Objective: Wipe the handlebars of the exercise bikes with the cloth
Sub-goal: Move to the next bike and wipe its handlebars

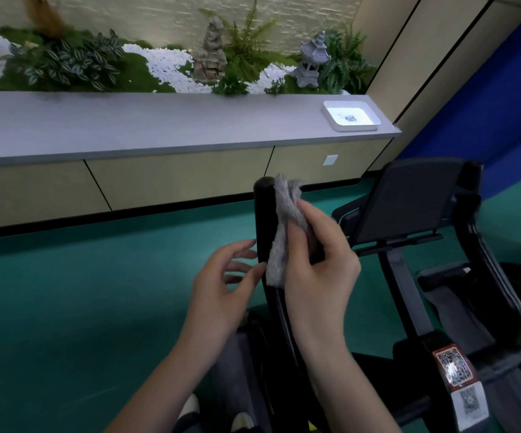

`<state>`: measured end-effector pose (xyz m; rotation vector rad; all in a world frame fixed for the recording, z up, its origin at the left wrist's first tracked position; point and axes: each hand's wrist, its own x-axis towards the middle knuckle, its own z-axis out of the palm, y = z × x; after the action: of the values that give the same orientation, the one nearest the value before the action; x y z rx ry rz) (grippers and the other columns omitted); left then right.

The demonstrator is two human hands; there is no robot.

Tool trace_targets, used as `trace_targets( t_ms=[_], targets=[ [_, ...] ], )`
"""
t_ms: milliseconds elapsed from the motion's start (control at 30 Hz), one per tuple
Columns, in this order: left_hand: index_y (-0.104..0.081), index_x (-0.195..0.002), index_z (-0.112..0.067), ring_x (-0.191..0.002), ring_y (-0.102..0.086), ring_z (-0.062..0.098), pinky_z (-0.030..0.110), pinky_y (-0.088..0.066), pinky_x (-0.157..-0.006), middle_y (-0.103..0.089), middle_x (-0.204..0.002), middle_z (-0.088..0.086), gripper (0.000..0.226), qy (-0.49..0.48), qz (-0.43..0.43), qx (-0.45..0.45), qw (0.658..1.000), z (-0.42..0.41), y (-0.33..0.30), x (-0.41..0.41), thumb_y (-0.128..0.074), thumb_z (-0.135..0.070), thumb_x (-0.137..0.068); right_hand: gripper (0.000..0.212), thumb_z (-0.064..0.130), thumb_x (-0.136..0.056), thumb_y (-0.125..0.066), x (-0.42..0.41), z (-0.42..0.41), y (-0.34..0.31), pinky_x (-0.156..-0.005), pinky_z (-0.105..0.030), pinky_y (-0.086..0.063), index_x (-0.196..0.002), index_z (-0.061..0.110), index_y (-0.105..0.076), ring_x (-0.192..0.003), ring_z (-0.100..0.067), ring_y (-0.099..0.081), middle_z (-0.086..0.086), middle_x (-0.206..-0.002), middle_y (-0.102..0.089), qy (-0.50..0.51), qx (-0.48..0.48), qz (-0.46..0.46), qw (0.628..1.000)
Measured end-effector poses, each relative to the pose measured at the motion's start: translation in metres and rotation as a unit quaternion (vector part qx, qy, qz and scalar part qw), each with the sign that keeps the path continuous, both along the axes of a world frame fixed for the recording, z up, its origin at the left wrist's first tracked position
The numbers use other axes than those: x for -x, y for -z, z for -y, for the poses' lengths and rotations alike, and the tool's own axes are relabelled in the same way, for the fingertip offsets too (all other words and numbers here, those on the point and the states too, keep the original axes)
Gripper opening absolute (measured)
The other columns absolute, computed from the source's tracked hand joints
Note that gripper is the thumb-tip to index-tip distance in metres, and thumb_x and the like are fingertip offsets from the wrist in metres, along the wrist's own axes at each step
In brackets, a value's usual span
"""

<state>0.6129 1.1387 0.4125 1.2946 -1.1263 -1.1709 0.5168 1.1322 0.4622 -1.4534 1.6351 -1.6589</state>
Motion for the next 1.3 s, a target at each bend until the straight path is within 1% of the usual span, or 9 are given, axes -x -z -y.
trace_targets(
  t_ms=[200,367,467,667,800,900,1033,1167,1300],
  targets=[
    [-0.06,-0.108,-0.023,-0.082,-0.062,0.012,0.026,-0.05,-0.075,-0.065,-0.104,-0.005,0.032,0.001,-0.017,0.003,1.0,0.014,-0.001,0.0,-0.065,-0.004,-0.083,0.027,0.002,-0.091,-0.053,-0.009,0.032,-0.009,-0.089,-0.038,-0.051,-0.111,0.015,-0.068,-0.102,-0.018,-0.061,0.002,-0.101,-0.068,0.008,-0.043,-0.033,0.998],
    [-0.062,-0.108,-0.024,-0.078,-0.062,0.008,0.02,-0.047,-0.071,-0.065,-0.097,-0.008,0.031,0.0,-0.039,-0.002,0.999,0.017,0.005,0.001,-0.068,-0.008,-0.082,0.026,0.007,-0.093,-0.048,0.0,0.06,-0.022,-0.079,-0.034,-0.052,-0.106,0.017,-0.068,-0.086,-0.015,-0.064,0.003,-0.085,-0.068,-0.022,-0.126,-0.091,0.988],
    [-0.063,-0.107,-0.024,-0.079,-0.062,0.009,0.022,-0.047,-0.073,-0.066,-0.096,-0.007,0.03,-0.001,-0.04,0.001,0.999,0.02,0.007,0.001,-0.068,-0.008,-0.082,0.025,0.006,-0.093,-0.047,0.008,0.079,-0.035,-0.083,-0.033,-0.051,-0.105,0.014,-0.068,-0.091,-0.018,-0.063,0.003,-0.083,-0.067,-0.083,-0.188,-0.146,0.968],
    [-0.063,-0.095,-0.033,-0.078,-0.063,0.009,0.021,-0.047,-0.071,-0.067,-0.095,-0.008,0.028,-0.012,-0.059,-0.002,0.998,0.026,0.005,0.004,-0.07,-0.01,-0.081,0.031,-0.002,-0.09,-0.047,0.02,0.081,-0.054,-0.049,-0.014,-0.046,-0.094,0.022,-0.066,-0.06,-0.013,-0.059,0.0,-0.067,-0.063,-0.219,-0.153,-0.241,0.933],
    [-0.062,-0.095,-0.032,-0.078,-0.063,0.009,0.015,-0.043,-0.068,-0.067,-0.094,-0.009,0.027,-0.011,-0.061,-0.007,0.998,0.029,0.007,0.005,-0.07,-0.011,-0.081,0.034,-0.005,-0.085,-0.052,0.024,0.07,-0.057,-0.062,-0.007,-0.044,-0.097,0.021,-0.07,-0.078,-0.004,-0.061,0.003,-0.088,-0.068,-0.235,-0.111,-0.265,0.929],
    [-0.063,-0.097,-0.028,-0.077,-0.062,0.008,0.017,-0.044,-0.069,-0.066,-0.094,-0.009,0.026,-0.011,-0.07,-0.012,0.997,0.028,0.007,0.005,-0.07,-0.01,-0.081,0.028,0.001,-0.089,-0.052,0.02,0.082,-0.059,-0.065,-0.015,-0.046,-0.099,0.02,-0.07,-0.077,-0.003,-0.061,0.01,-0.082,-0.067,-0.241,-0.149,-0.248,0.927],
    [-0.065,-0.101,-0.021,-0.075,-0.06,0.01,0.022,-0.044,-0.069,-0.066,-0.095,-0.006,0.024,-0.015,-0.084,-0.015,0.996,0.027,0.006,0.006,-0.07,-0.009,-0.081,0.025,0.004,-0.092,-0.05,0.015,0.097,-0.062,-0.08,-0.03,-0.05,-0.1,0.018,-0.07,-0.087,-0.01,-0.063,0.001,-0.088,-0.07,-0.261,-0.188,-0.267,0.908],
    [-0.065,-0.102,-0.018,-0.075,-0.06,0.012,0.024,-0.044,-0.069,-0.067,-0.096,-0.004,0.024,-0.018,-0.09,-0.014,0.996,0.027,0.006,0.008,-0.07,-0.008,-0.081,0.028,0.002,-0.087,-0.056,0.022,0.085,-0.067,-0.077,-0.015,-0.047,-0.098,0.023,-0.072,-0.09,-0.001,-0.062,0.01,-0.095,-0.068,-0.301,-0.135,-0.319,0.889],
    [-0.065,-0.101,-0.018,-0.075,-0.059,0.014,0.022,-0.042,-0.067,-0.066,-0.095,-0.004,0.024,-0.033,-0.107,-0.017,0.994,0.026,0.005,0.011,-0.07,-0.006,-0.08,0.023,0.005,-0.086,-0.063,0.021,0.09,-0.067,-0.085,-0.03,-0.053,-0.104,0.016,-0.072,-0.092,-0.006,-0.065,0.004,-0.096,-0.072,-0.286,-0.142,-0.29,0.902]
  ],
)
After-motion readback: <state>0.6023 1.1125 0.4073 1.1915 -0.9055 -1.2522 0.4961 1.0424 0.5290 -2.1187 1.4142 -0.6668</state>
